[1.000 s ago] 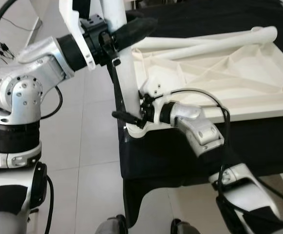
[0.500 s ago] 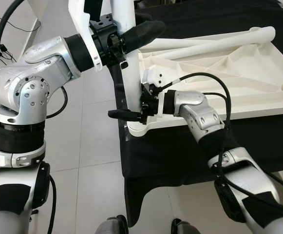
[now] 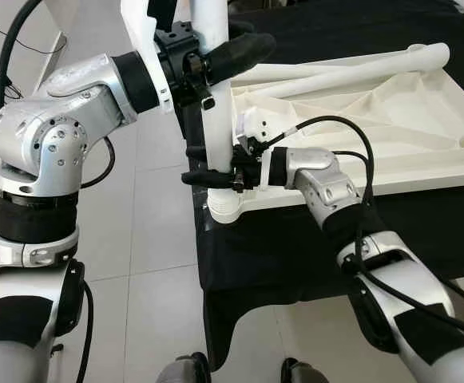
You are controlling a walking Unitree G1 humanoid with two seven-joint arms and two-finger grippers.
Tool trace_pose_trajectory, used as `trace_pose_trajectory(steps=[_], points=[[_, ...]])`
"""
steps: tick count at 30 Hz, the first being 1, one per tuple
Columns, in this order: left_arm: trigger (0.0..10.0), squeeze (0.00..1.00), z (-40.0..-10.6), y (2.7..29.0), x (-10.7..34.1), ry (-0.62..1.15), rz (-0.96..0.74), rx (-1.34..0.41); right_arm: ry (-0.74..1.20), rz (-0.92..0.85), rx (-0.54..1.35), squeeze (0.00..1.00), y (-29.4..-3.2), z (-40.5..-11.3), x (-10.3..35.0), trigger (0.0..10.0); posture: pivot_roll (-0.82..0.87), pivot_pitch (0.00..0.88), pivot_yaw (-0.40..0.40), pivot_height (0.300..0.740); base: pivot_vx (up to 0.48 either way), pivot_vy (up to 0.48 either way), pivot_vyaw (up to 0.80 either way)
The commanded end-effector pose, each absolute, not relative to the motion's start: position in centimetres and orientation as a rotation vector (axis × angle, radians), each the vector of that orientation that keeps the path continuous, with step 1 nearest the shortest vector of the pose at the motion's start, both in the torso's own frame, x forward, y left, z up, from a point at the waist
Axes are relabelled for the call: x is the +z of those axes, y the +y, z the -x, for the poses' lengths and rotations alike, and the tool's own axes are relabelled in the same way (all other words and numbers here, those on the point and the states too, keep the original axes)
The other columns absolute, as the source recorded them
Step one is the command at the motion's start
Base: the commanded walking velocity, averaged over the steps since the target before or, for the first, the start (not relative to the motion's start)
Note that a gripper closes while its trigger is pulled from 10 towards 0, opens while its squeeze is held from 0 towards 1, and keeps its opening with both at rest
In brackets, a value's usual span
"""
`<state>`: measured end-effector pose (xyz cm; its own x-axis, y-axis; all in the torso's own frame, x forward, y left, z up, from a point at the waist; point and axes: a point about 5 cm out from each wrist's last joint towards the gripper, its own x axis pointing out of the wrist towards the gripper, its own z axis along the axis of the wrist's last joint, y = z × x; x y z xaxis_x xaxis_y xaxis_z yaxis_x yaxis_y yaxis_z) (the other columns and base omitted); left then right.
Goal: Building children table
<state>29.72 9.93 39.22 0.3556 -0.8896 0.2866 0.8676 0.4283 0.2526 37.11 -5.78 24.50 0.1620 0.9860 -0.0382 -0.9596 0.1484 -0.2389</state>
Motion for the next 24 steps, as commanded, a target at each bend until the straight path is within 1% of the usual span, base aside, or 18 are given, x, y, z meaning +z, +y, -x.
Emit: trace_pose_trajectory(steps=[1, 2, 3, 4, 5, 7, 8, 9, 10, 11, 12, 13, 14, 19, 20, 22, 24], points=[[3.9, 0.0, -29.5, 7.6, 37.6, -0.347, -0.056, -1.262, -0.123, 0.238, 1.454, 0.0, -3.4, -36.6, 24.1, 0.0, 0.03, 0.22, 0.094, 0.74, 0.0, 0.0, 0.0], [3.9, 0.0, -29.5, 7.6, 37.6, -0.347, -0.056, -1.262, -0.123, 0.238, 1.454, 0.0, -3.4, -36.6, 24.1, 0.0, 0.03, 0.22, 0.094, 0.74, 0.0, 0.0, 0.0], [10.0, 1.0, -29.7, 7.7, 37.4, -0.341, -0.059, -1.244, -0.131, 0.239, 1.403, 0.0, -3.6, -36.8, 23.7, 0.0, 0.03, 0.218, 0.093, 0.74, 0.0, 0.0, 0.0], [10.0, 1.0, -29.7, 7.7, 37.4, -0.341, -0.059, -1.244, -0.131, 0.239, 1.403, 0.0, -3.6, -36.8, 23.7, 0.0, 0.03, 0.218, 0.093, 0.74, 0.0, 0.0, 0.0], [10.0, 1.0, -30.2, 7.8, 37.5, -0.341, -0.048, -1.198, -0.131, 0.247, 1.334, 0.0, -3.9, -36.9, 23.1, 0.0, 0.02, 0.218, 0.09, 0.74, 0.0, 0.0, 0.0], [10.0, 1.0, -30.2, 7.8, 37.5, -0.341, -0.048, -1.198, -0.131, 0.247, 1.334, 0.0, -3.9, -36.9, 23.1, 0.0, 0.02, 0.218, 0.09, 0.74, 0.0, 0.0, 0.0], [10.0, 0.25, -30.6, 7.9, 37.6, -0.339, -0.041, -1.155, -0.107, 0.257, 1.204, 0.0, -4.0, -36.8, 21.9, 0.0, 0.01, 0.219, 0.072, 0.74, 0.0, 0.0, 0.0], [10.0, 0.25, -30.6, 7.9, 37.6, -0.339, -0.041, -1.155, -0.107, 0.257, 1.204, 0.0, -4.0, -36.8, 21.9, 0.0, 0.01, 0.219, 0.072, 0.74, 0.0, 0.0, 0.0], [10.0, 0.0, -31.0, 8.1, 37.7, -0.332, -0.037, -1.114, -0.038, 0.237, 0.943, 0.0, -3.9, -35.6, 19.0, 0.0, 0.02, 0.222, 0.066, 0.74, 0.0, 0.0, 0.0], [10.0, 0.0, -31.3, 8.3, 37.9, -0.329, -0.034, -1.091, 0.009, 0.239, 0.763, 0.0, -3.9, -33.9, 17.1, 0.0, 0.02, 0.229, 0.079, 0.74, 0.0, 0.0, 0.0], [10.0, 0.0, -31.4, 8.5, 37.9, -0.323, -0.03, -1.084, 0.04, 0.205, 0.655, 0.0, -3.6, -32.7, 16.2, 0.0, 0.0, 0.235, 0.089, 0.74, 0.0, 0.0, 0.0], [10.0, 0.0, -31.5, 8.6, 37.8, -0.32, -0.027, -1.082, 0.056, 0.179, 0.615, 0.0, -3.3, -32.0, 15.8, 0.0, 0.0, 0.235, 0.089, 0.74, 0.0, 0.0, 0.0], [10.0, 0.0, -31.6, 8.5, 37.8, -0.316, -0.035, -1.076, 0.041, 0.172, 0.614, 0.0, -3.0, -32.2, 16.0, 0.0, 0.0, 0.216, 0.088, 0.74, 0.0, 0.0, 0.0], [10.0, 0.0, -31.8, 8.1, 37.7, -0.308, -0.061, -1.071, 0.002, 0.189, 0.606, 0.0, -2.8, -33.2, 16.7, 0.0, 0.0, 0.211, 0.082, 0.74, 0.0, 0.0, 0.0], [7.8, 0.0, -31.8, 8.1, 37.7, -0.31, -0.063, -1.073, -0.004, 0.195, 0.608, 0.0, -2.7, -33.4, 16.8, 0.0, 0.0, 0.212, 0.082, 0.74, 0.0, 0.0, 0.0], [0.0, 0.0, -31.7, 8.3, 37.8, -0.315, -0.053, -1.07, -0.01, 0.199, 0.613, 0.0, -2.7, -33.9, 17.0, 0.0, 0.0, 0.211, 0.081, 0.74, 0.0, 0.0, 0.0], [0.0, 0.0, -31.8, 8.3, 37.9, -0.316, -0.052, -1.068, -0.008, 0.199, 0.608, 0.0, -2.6, -33.9, 17.1, 0.0, 0.0, 0.211, 0.081, 0.74, 0.0, 0.0, 0.0]])
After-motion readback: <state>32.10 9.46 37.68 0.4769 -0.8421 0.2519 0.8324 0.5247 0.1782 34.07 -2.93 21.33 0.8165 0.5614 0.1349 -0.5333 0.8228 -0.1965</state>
